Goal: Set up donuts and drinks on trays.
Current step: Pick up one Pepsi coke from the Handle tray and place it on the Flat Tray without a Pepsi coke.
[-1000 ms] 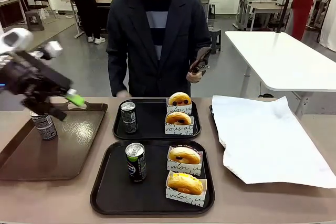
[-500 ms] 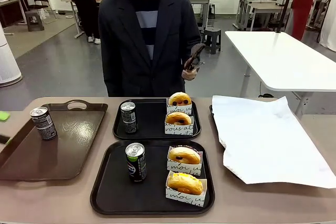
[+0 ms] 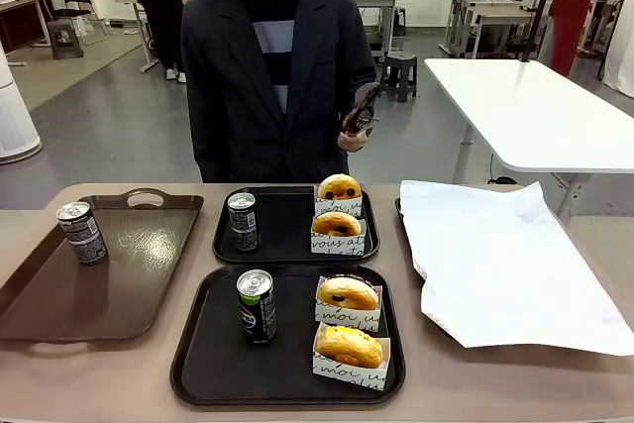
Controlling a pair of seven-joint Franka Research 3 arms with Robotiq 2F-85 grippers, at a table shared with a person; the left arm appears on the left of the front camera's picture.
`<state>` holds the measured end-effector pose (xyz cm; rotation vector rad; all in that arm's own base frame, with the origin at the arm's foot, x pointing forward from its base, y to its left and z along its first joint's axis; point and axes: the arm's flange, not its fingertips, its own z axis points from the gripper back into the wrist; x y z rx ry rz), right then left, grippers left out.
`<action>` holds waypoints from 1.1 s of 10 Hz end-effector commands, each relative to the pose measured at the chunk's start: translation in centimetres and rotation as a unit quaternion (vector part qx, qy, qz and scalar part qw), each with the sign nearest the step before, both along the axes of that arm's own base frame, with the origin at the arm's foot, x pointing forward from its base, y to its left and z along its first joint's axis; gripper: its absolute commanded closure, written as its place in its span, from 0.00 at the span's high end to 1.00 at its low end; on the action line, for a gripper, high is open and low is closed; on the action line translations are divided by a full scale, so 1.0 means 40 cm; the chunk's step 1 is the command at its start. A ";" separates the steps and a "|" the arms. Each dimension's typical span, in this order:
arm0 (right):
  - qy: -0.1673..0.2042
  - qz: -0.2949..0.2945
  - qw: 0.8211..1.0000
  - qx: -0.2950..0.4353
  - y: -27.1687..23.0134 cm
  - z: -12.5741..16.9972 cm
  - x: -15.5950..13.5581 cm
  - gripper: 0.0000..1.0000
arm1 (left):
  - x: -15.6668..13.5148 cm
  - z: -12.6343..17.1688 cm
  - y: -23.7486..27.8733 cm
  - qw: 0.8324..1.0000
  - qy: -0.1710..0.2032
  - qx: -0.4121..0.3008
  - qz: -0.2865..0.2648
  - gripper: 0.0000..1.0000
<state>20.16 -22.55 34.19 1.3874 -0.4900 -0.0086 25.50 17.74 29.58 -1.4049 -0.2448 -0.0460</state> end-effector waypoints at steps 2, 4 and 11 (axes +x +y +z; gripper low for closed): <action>-0.008 0.003 1.000 0.002 0.004 0.000 -0.002 1.00 | -0.068 0.043 -0.118 1.000 -0.017 0.016 0.012 1.00; -0.008 0.003 1.000 0.002 0.004 0.000 -0.002 1.00 | 0.000 0.012 0.006 1.000 -0.009 0.004 0.001 1.00; -0.008 0.003 1.000 0.002 0.004 0.000 -0.002 1.00 | 0.000 0.012 0.006 1.000 -0.009 0.004 0.001 1.00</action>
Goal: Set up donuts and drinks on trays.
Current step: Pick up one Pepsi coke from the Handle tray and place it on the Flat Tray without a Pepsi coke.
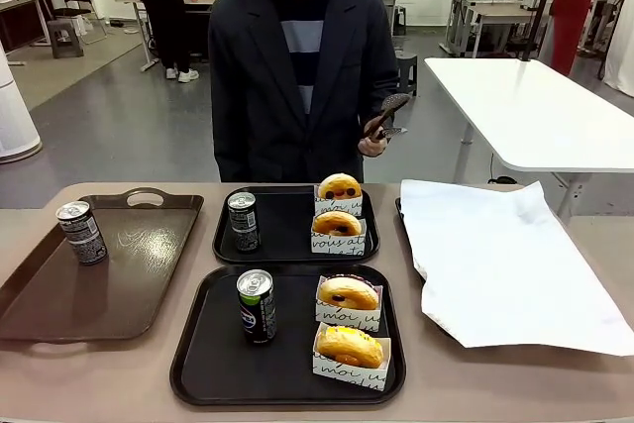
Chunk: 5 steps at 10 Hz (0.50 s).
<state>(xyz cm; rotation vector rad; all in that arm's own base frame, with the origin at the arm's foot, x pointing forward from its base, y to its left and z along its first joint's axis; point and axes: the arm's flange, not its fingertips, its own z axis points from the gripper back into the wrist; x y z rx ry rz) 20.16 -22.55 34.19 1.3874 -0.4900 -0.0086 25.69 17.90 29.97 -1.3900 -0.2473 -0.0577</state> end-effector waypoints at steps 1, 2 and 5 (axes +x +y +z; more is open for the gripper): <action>-0.008 0.003 1.000 0.002 0.004 0.000 -0.002 1.00 | -0.005 0.003 0.002 1.000 -0.005 -0.004 0.003 1.00; -0.008 0.003 1.000 0.002 0.004 0.000 -0.002 1.00 | -0.005 0.003 0.002 1.000 -0.005 -0.004 0.003 1.00; -0.008 0.003 1.000 0.002 0.004 0.000 -0.002 1.00 | -0.005 0.003 0.002 1.000 -0.005 -0.004 0.003 1.00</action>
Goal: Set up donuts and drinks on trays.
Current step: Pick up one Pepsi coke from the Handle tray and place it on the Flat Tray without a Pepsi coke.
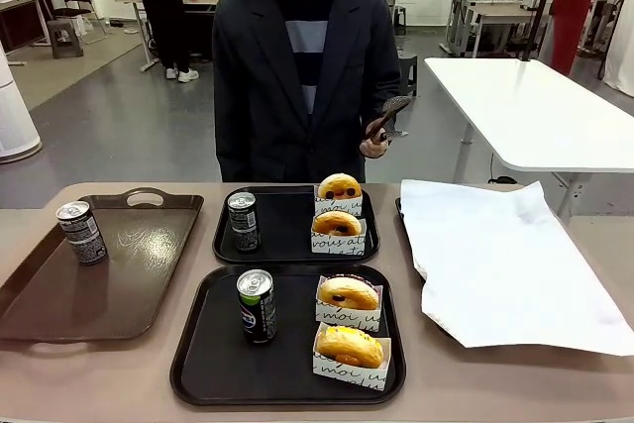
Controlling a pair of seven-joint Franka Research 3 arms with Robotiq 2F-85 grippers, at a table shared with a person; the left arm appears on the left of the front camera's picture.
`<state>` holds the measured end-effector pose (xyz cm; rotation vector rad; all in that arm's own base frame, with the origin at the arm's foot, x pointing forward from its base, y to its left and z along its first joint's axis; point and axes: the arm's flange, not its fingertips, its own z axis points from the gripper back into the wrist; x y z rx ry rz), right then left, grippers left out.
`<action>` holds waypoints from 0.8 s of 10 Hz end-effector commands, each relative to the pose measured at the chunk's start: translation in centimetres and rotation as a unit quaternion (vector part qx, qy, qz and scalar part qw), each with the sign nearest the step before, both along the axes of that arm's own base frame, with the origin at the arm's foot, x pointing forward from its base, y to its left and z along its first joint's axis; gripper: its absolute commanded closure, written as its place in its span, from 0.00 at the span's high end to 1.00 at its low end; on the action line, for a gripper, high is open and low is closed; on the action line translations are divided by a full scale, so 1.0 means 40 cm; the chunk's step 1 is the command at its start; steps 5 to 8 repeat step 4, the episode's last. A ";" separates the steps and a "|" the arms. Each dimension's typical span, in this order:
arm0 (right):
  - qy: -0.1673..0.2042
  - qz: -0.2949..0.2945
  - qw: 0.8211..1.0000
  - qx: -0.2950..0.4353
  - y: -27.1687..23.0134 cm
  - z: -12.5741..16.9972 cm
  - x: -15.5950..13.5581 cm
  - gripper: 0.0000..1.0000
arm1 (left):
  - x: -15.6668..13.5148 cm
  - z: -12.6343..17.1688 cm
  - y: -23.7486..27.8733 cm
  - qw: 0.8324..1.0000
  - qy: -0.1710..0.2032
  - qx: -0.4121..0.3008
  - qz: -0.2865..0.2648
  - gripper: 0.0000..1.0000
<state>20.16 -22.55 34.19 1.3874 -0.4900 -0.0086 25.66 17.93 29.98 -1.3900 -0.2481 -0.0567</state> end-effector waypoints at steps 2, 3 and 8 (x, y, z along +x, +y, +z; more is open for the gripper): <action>-0.008 0.003 1.000 0.002 0.004 0.000 -0.002 1.00 | -0.004 0.002 0.001 1.000 -0.005 -0.004 0.003 1.00; -0.008 0.003 1.000 0.002 0.004 0.000 -0.002 1.00 | -0.004 0.002 0.001 1.000 -0.005 -0.004 0.003 1.00; -0.008 0.003 1.000 0.002 0.004 0.000 -0.002 1.00 | -0.004 0.002 0.001 1.000 -0.005 -0.004 0.003 1.00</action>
